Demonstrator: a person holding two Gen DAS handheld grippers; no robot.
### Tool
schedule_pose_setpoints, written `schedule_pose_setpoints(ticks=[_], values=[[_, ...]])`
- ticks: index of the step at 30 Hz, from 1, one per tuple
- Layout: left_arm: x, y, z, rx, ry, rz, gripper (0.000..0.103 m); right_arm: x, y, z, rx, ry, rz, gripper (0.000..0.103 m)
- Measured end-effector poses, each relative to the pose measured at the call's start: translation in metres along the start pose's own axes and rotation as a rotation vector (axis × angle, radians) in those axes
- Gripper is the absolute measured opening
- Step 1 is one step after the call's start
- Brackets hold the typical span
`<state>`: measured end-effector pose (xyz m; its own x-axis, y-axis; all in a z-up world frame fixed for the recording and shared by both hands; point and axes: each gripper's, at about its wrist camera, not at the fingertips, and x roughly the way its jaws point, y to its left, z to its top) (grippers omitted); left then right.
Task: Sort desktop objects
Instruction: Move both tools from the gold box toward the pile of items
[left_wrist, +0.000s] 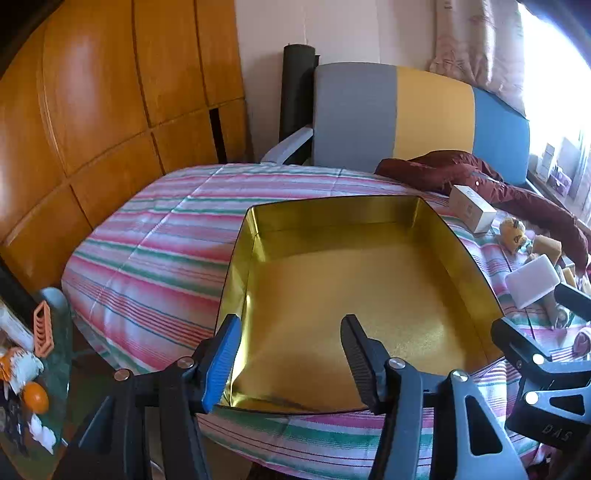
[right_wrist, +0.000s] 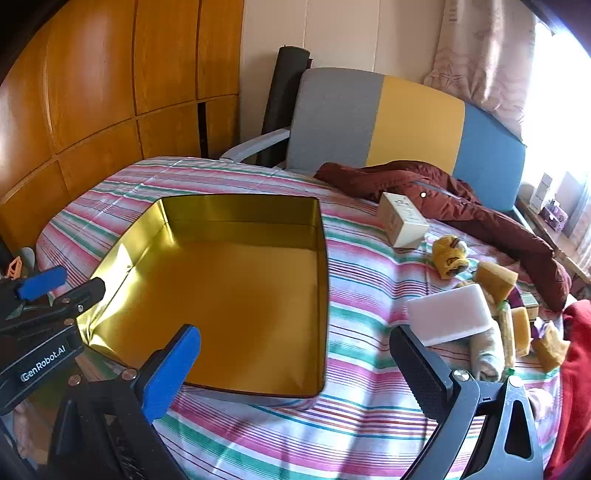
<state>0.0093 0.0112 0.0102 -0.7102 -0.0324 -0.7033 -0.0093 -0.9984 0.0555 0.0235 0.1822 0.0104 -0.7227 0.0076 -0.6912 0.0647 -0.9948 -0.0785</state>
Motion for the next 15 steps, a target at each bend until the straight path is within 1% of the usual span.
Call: schedule_pose_setpoints(ticks=[5, 15], values=[[0.000, -0.010, 0.003, 0.014, -0.002, -0.029, 0.063, -0.005, -0.012, -0.002, 0.007, -0.007, -0.021, 0.103], [-0.001, -0.033, 0.007, 0.071, -0.005, -0.072, 0.065, -0.014, -0.053, -0.007, 0.075, 0.002, -0.064, 0.103]])
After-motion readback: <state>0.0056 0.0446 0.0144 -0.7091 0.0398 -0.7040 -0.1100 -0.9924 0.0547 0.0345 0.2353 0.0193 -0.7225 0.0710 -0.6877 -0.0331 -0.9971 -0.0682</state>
